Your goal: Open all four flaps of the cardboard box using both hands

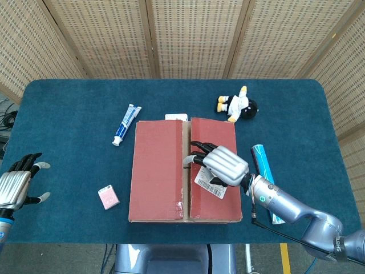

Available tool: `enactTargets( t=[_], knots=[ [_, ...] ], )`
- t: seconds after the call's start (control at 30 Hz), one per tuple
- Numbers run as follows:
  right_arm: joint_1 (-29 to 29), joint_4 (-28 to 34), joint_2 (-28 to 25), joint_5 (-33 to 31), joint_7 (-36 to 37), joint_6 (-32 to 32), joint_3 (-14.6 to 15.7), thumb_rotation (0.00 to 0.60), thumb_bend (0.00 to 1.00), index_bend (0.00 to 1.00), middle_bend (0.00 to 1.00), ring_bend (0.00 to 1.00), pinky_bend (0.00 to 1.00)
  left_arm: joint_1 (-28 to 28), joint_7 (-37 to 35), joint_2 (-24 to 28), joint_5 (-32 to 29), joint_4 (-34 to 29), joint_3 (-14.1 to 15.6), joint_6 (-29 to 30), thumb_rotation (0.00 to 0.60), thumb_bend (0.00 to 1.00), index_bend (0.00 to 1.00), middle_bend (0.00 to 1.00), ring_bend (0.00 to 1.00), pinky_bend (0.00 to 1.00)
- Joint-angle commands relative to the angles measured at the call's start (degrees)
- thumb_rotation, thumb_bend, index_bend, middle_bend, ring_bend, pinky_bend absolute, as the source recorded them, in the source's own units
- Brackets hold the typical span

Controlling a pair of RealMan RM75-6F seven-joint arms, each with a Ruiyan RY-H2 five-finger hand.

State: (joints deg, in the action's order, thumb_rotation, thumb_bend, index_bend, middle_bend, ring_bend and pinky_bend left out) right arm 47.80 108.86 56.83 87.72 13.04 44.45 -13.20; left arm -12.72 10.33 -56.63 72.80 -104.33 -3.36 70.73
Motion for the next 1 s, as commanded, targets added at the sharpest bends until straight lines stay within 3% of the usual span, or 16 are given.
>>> enactTargets(
  t=[0.03, 0.73, 1.0],
  knots=[
    [0.3, 0.0, 0.2, -0.4, -0.5, -0.2, 0.2, 0.6, 1.0, 0.25, 0.29, 0.0, 0.16, -0.1, -0.3, 0.0, -0.4, 0.2, 0.1, -0.5, 0.6, 0.19, 0.27, 0.1, 0.07, 0.14],
    [3.1, -0.6, 2.5, -2.7, -4.4, -1.2, 0.7, 0.6, 1.0, 0.26, 0.32, 0.0, 0.15, -0.4, -1.7, 0.0, -1.3, 1.0, 0.5, -1.4, 0.6, 0.19, 0.27, 0.09, 0.07, 0.14],
    [3.0, -0.9, 3.1, -3.3, -6.1, -0.4, 1.1, 0.6, 1.0, 0.29, 0.4, 0.0, 0.14, -0.3, -2.4, 0.1, -1.3, 1.2, 0.6, -1.4, 0.6, 0.19, 0.27, 0.09, 0.07, 0.14]
  ],
)
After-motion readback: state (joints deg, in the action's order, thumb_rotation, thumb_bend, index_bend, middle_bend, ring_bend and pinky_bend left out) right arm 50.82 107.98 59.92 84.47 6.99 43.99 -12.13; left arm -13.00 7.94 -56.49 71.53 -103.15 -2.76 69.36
